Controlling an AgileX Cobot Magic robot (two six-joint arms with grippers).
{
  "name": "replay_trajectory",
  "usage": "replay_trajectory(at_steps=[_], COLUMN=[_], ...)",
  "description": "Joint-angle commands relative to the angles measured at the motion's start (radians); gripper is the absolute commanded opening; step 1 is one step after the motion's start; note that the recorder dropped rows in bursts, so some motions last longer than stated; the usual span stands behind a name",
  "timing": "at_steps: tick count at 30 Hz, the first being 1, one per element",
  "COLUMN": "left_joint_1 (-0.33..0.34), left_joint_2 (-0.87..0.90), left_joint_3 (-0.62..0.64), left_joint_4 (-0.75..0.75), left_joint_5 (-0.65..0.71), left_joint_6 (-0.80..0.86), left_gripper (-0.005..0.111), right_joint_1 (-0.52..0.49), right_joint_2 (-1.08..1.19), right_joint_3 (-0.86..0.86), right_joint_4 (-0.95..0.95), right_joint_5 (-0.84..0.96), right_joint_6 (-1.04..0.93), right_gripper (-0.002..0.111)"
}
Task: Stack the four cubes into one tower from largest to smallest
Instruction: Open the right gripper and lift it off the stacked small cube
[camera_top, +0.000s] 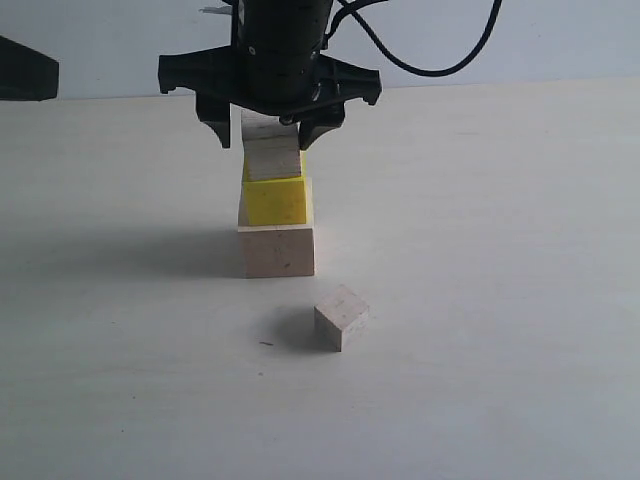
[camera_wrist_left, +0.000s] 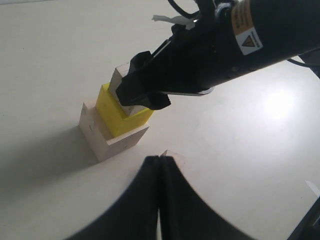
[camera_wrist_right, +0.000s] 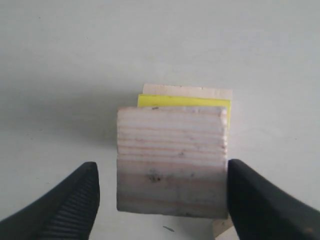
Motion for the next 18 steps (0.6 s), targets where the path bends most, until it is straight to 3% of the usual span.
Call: replay_trajectory(at_steps=[1, 18], left_joint_1=[-0.006, -0.006], left_joint_2=[-0.006, -0.006], left_joint_3=[0.005, 0.005], left_joint_4=[-0.006, -0.006], left_joint_5=[0.003, 0.003], left_joint_6=[-0.005, -0.005], left_gripper=[0.0, 0.0], right_joint_1=[-0.001, -0.001], right_joint_2=[-0.004, -0.004], right_joint_3=[-0.006, -0.006], right_joint_4=[0.001, 0.003], right_joint_5=[0.003, 0.008], right_joint_6=[-0.012, -0.02], right_gripper=[0.068, 0.068])
